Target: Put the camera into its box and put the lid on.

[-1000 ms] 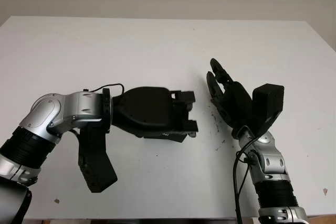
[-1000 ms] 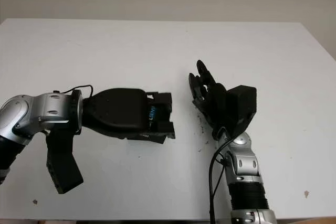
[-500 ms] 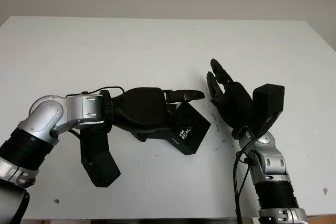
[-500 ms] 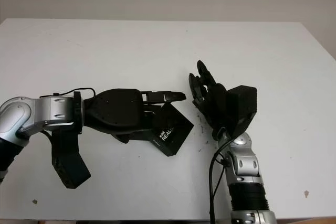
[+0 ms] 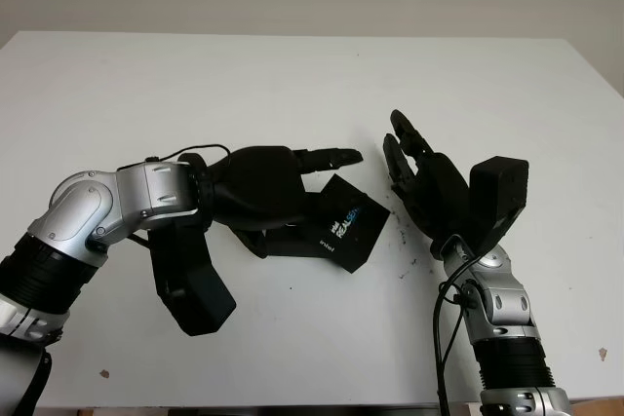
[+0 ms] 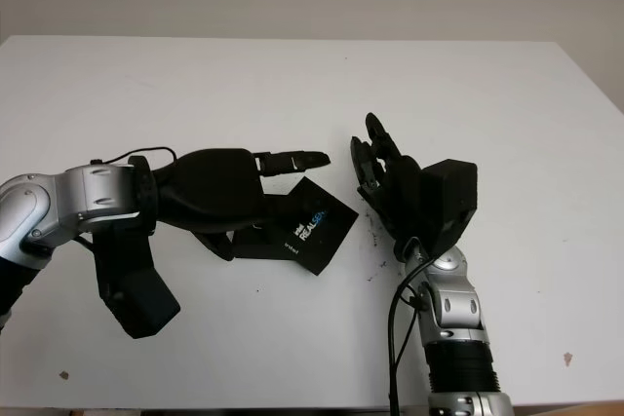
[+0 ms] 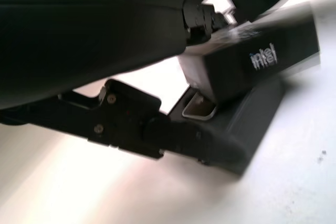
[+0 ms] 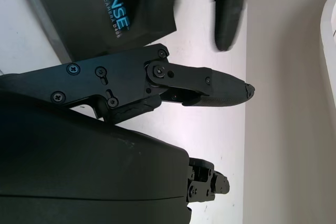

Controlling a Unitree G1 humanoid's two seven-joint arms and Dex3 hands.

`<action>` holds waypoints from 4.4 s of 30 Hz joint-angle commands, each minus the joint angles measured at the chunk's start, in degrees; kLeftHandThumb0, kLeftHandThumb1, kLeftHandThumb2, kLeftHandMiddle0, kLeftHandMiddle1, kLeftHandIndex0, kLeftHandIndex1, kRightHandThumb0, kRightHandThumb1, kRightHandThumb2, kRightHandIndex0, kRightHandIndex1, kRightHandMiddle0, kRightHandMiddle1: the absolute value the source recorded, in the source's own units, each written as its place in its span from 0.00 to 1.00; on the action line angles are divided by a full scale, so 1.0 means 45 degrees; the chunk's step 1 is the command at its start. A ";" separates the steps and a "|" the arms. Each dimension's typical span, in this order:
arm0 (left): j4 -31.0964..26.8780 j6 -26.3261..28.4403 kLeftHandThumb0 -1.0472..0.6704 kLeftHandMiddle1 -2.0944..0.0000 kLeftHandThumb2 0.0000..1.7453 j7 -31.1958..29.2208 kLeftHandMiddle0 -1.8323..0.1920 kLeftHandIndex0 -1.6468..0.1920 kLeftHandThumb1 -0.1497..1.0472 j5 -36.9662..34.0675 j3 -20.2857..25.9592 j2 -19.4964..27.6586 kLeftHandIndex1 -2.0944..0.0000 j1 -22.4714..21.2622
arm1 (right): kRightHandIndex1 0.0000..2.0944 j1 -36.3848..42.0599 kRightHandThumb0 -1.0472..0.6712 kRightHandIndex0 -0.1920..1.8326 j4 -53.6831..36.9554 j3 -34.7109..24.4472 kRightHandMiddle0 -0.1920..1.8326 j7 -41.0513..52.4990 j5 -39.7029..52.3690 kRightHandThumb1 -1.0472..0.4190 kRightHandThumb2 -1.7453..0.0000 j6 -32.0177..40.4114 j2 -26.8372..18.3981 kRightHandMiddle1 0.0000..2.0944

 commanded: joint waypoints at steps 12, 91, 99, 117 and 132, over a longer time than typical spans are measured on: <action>-0.0264 0.6690 0.02 0.98 0.08 -0.3693 0.98 0.98 1.00 -0.6443 0.2427 0.0098 0.99 -0.0660 | 0.03 -0.0785 0.22 0.08 -0.0171 -0.1145 0.08 -0.0336 0.0311 0.00 0.69 -0.0472 -0.0805 0.03; 0.4408 0.3522 0.14 0.88 0.03 -0.2353 0.98 0.96 0.80 -0.4546 -0.0688 -0.3598 0.97 -0.1345 | 0.02 -0.0861 0.27 0.04 -0.1361 -0.1574 0.05 -0.1667 0.0895 0.00 0.63 0.0364 -0.0545 0.03; 0.4261 0.3773 0.20 0.87 0.03 -0.2234 0.94 0.93 0.78 -0.4724 -0.0585 -0.3885 0.95 -0.0994 | 0.03 -0.0782 0.28 0.04 -0.1500 -0.1583 0.05 -0.1819 0.0919 0.00 0.63 0.0455 -0.0494 0.03; 0.4374 0.2247 0.29 0.59 0.03 -0.0518 0.98 0.99 0.86 -0.4111 -0.0677 -0.3903 0.60 -0.0484 | 0.02 -0.0646 0.28 0.04 -0.1731 -0.1683 0.05 -0.2031 0.1106 0.00 0.65 0.0724 -0.0378 0.03; 0.5294 -0.0802 0.50 0.13 0.03 0.2156 0.88 0.92 0.86 -0.2313 -0.0860 -0.3560 0.30 -0.0586 | 0.03 -0.0556 0.27 0.04 -0.1868 -0.1705 0.05 -0.1964 0.1090 0.00 0.66 0.0739 -0.0401 0.03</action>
